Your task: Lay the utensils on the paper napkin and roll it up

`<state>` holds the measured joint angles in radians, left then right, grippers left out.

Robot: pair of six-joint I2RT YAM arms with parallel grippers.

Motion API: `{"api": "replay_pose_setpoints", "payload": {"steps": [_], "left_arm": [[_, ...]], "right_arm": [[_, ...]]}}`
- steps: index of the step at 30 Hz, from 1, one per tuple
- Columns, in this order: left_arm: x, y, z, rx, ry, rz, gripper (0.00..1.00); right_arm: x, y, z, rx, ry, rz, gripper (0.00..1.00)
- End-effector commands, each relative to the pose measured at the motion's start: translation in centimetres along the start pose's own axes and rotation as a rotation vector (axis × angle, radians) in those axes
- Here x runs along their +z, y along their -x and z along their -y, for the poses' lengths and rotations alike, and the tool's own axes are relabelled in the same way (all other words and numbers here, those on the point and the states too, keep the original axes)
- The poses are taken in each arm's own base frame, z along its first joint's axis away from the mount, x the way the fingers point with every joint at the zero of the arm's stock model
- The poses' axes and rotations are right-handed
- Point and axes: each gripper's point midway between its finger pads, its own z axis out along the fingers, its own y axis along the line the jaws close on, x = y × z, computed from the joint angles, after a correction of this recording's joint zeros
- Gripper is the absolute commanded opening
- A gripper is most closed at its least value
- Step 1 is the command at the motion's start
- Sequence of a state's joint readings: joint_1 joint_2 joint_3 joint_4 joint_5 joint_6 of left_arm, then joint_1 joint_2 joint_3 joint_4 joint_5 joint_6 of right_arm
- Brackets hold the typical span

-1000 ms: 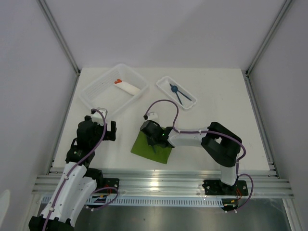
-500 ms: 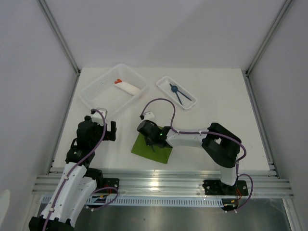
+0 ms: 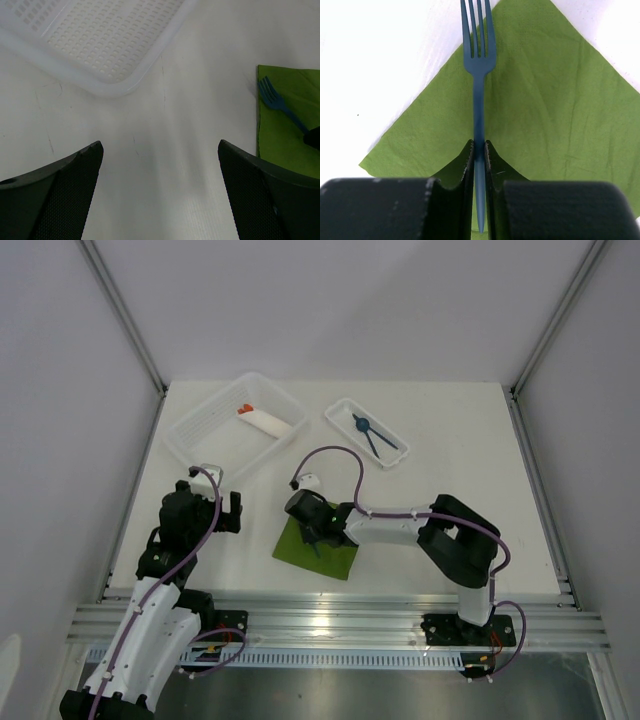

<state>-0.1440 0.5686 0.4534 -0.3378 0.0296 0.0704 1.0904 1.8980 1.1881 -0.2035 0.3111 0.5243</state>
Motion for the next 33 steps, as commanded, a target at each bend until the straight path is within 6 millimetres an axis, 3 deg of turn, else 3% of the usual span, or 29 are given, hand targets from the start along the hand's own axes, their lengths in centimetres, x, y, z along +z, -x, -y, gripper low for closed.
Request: {"api": "replay_pose_setpoints", "payload": {"steps": [1,9,21,30,33], "left_arm": [[0.0,0.8,0.2,-0.002,-0.009,0.035,1.0],[0.1,0.9,0.3,-0.002,-0.012,0.037,0.99],[0.1,0.7,0.4,-0.002,-0.02,0.032,0.99],[0.1,0.7,0.6,-0.005,-0.028,0.034,0.99],[0.1,0.7,0.6,-0.005,-0.028,0.036,1.0]], "right_arm": [[0.5,0.1,0.0,0.026,0.0,0.004,0.0],[0.5,0.2,0.2,0.026,-0.01,0.004,0.05],[0.1,0.6,0.6,0.026,-0.029,0.017,0.2],[-0.3,1.1,0.7,0.03,-0.038,0.028,0.24],[-1.3,2.7,0.3,0.035,-0.027,0.051,0.27]]}}
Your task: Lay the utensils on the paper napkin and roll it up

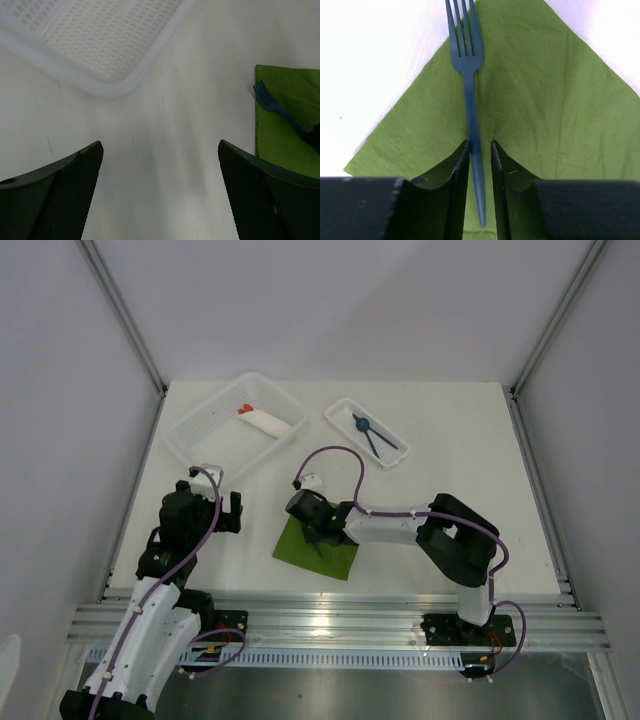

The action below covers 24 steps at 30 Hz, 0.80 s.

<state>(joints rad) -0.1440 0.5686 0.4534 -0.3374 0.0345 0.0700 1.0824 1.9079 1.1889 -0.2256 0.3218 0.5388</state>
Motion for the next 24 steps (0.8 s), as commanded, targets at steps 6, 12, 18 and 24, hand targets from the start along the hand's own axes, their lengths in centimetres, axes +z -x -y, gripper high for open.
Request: {"api": "replay_pose_setpoints", "payload": {"steps": [6,12,18,24], "left_arm": [[0.2,0.6,0.5,-0.005,-0.026,0.032,1.0],[0.2,0.5,0.7,-0.008,-0.032,0.033,0.99],[0.2,0.5,0.3,0.014,-0.019,0.012,0.99],[-0.4,3.1,-0.3,0.176,-0.034,0.005,0.99]], "right_arm": [[-7.9,12.3,-1.0,0.077,0.1,0.247,0.38],[-11.1,20.2,6.6,0.163,0.122,0.408,0.31],[-4.8,23.7,18.5,0.169,-0.1,0.326,0.2],[0.1,25.0,24.0,0.144,-0.164,0.245,0.24]]}}
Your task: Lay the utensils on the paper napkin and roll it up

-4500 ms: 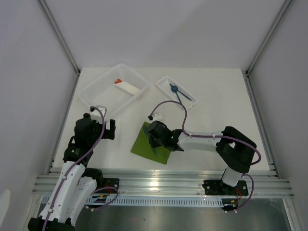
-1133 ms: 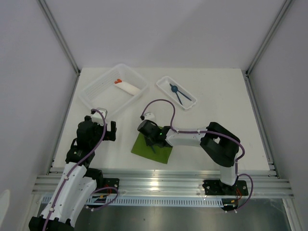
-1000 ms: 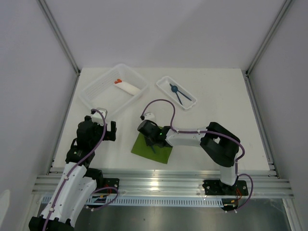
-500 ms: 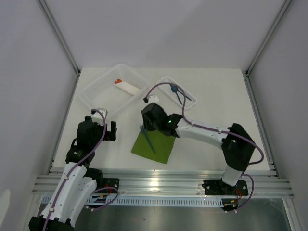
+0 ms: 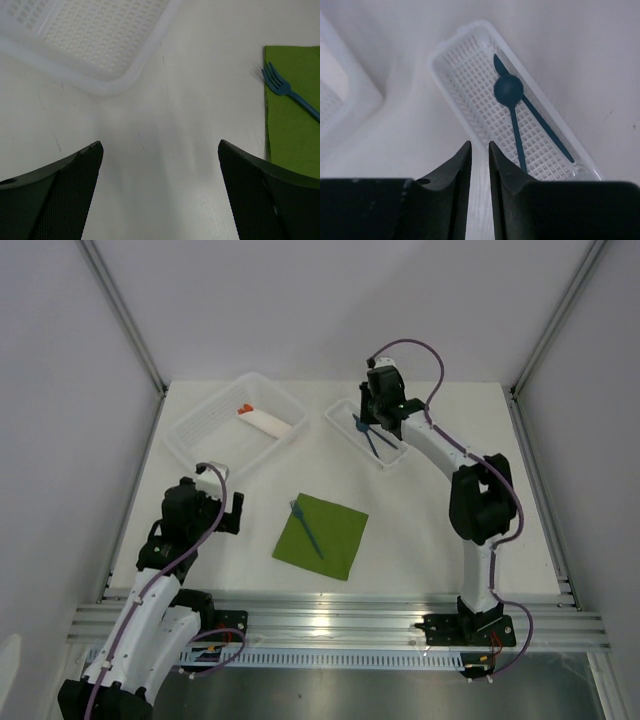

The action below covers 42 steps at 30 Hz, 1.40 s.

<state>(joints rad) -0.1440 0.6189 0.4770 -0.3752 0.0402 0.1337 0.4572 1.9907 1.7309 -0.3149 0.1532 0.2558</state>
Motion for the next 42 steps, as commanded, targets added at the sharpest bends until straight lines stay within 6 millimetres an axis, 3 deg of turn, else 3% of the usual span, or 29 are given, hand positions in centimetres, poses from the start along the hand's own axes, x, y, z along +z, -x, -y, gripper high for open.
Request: {"api": "replay_pose_setpoints", "payload": {"steps": [1,2,5,12,15,22,35,42], "left_arm": [[-0.7,3.9,-0.3,0.142,-0.027,0.053,0.99],[-1.1,5.5,-0.5,0.186,-0.031,0.076,0.99],[-1.0,5.6,-0.6,0.201,-0.036,0.045,0.99],[-0.1,4.2,-0.8,0.138,-0.033,-0.025,0.99],[0.2,4.0,-0.8,0.13,-0.038,-0.035,0.99],[0.4,3.2,-0.9,0.136,-0.034,-0.048,1.0],[0.5,2.4,-0.7,0.135,-0.04,-0.058,0.99],[0.5,2.2,-0.6,0.131,-0.047,-0.061,0.99]], "right_arm": [[3.1,-3.0,2.1,-0.095,-0.018,-0.132,0.24],[3.6,-2.5,2.3,-0.091,-0.017,-0.127,0.23],[5.6,-4.3,3.6,-0.079,-0.014,-0.176,0.24],[8.5,-7.4,4.8,-0.066,-0.013,-0.245,0.27],[9.0,-7.6,4.7,-0.067,-0.009,-0.249,0.27],[9.1,-6.2,4.7,-0.111,-0.048,-0.186,0.27],[10.5,-8.8,6.4,-0.255,-0.19,-0.217,0.33],[10.1,-8.2,5.7,-0.3,-0.22,-0.192,0.37]]}}
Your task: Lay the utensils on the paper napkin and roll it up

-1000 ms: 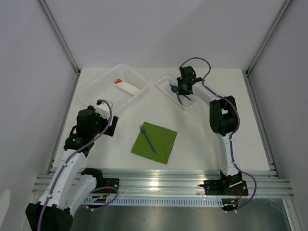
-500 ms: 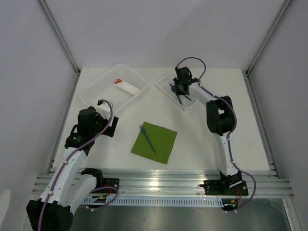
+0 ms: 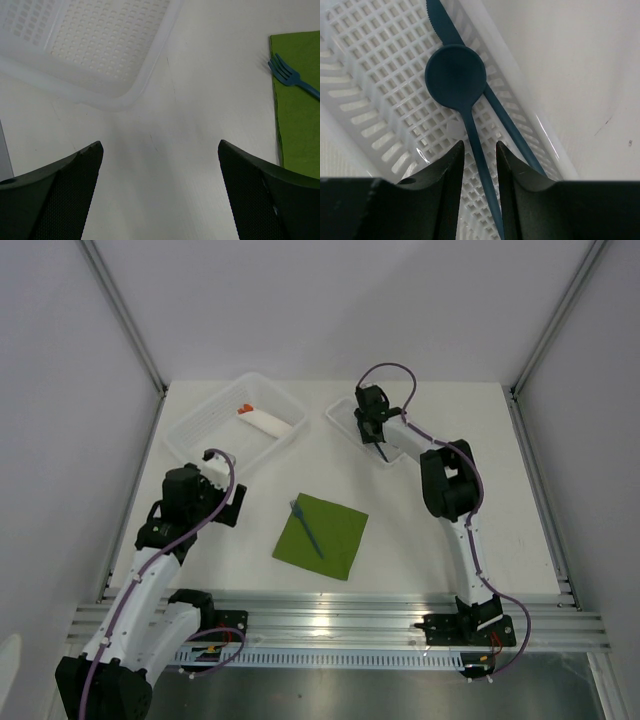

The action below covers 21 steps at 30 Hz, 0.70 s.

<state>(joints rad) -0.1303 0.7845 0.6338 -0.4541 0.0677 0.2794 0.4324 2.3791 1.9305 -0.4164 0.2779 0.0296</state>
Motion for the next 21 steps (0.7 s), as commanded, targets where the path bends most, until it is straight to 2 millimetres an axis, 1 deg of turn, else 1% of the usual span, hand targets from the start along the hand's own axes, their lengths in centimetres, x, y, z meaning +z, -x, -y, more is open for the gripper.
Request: {"api": "replay_pose_setpoints", "payload": {"steps": [1,4,5,7,9,15,17,18,19,21], "left_arm": [[-0.1,0.3,0.1,0.0,-0.012,0.025,1.0],[0.0,0.2,0.2,0.003,-0.013,0.025,0.99],[0.0,0.1,0.2,0.003,-0.012,0.023,1.0],[0.0,0.0,0.2,0.001,-0.011,0.02,0.99],[0.0,0.0,0.2,0.003,-0.012,0.022,0.99],[0.0,0.1,0.2,0.005,-0.015,0.026,1.0],[0.0,0.1,0.2,0.005,-0.014,0.027,0.99],[0.0,0.3,0.2,0.005,-0.016,0.032,1.0],[0.0,0.0,0.3,0.005,-0.016,0.026,0.99],[0.0,0.1,0.3,0.005,-0.016,0.031,0.99]], "right_arm": [[-0.5,2.2,-0.2,-0.017,-0.019,0.063,0.35],[-0.3,2.0,-0.7,0.007,0.034,0.054,0.28],[-0.2,1.7,-0.4,0.021,0.038,0.045,0.24],[-0.4,1.6,-0.6,0.039,0.06,0.045,0.18],[-0.4,1.4,-0.9,0.042,0.074,0.046,0.15],[-0.7,1.9,-1.3,0.034,0.105,0.055,0.1],[-0.8,2.0,-1.3,0.033,0.114,0.058,0.07],[-1.0,2.3,-1.4,0.033,0.115,0.065,0.06],[-1.1,2.5,-1.2,0.035,0.115,0.07,0.04],[-1.6,3.1,-1.2,0.033,0.117,0.085,0.02]]}}
